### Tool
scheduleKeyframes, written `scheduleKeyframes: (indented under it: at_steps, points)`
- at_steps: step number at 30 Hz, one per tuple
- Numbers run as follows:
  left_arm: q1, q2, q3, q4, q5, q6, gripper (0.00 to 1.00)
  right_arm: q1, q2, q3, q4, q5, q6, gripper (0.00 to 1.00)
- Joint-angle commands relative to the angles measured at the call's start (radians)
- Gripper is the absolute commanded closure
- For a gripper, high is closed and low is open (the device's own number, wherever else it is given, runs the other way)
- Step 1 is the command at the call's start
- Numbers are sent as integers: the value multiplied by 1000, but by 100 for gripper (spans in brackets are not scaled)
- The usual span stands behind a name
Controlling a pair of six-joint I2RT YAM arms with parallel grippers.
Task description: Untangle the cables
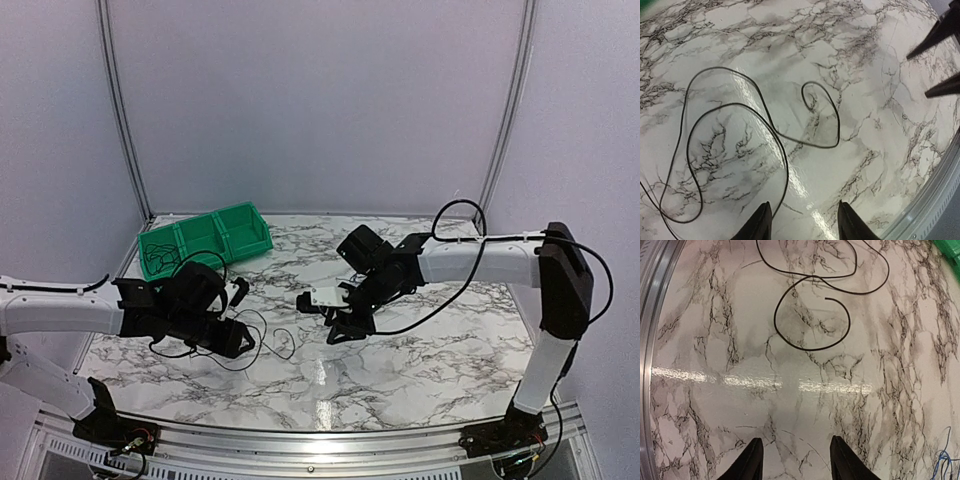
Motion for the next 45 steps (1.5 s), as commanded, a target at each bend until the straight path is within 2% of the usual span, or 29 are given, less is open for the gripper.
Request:
scheduleKeyframes:
  at_steps: [1, 5, 8, 13, 16, 23, 26, 33, 41, 43, 45]
  points:
    - [-45, -75, 5, -131, -65, -4, 51, -56, -49, -14, 65, -39, 17, 54]
    - [-46, -43, 46, -304, -293, -193, 51, -74, -80, -55, 103, -56, 29, 54]
    - [-82, -55, 31, -307, -280, -310, 51, -82, -111, -108, 144, -56, 29, 54]
    - [-162, -62, -9, -307, -301, -350, 48, -100, -136, -153, 168, -48, 23, 53]
    - [-202, -9, 16, -308, -294, -257, 42, -108, -153, -168, 176, -59, 20, 53]
    - [-287, 207, 162, -398, -431, 70, 42, -113, -165, -180, 169, -73, 12, 53]
    - [-290, 306, 227, -480, -445, 154, 44, -119, -167, -181, 166, -74, 14, 53]
    - [-291, 417, 294, -581, -445, 270, 45, -130, -159, -179, 161, -67, 13, 53]
    - [-290, 518, 330, -631, -428, 284, 55, -132, -149, -173, 153, -61, 17, 53]
    - [-288, 548, 337, -640, -455, 286, 61, -131, -143, -169, 150, -61, 20, 53]
    - [-284, 577, 347, -650, -488, 291, 75, -131, -138, -166, 145, -58, 24, 53]
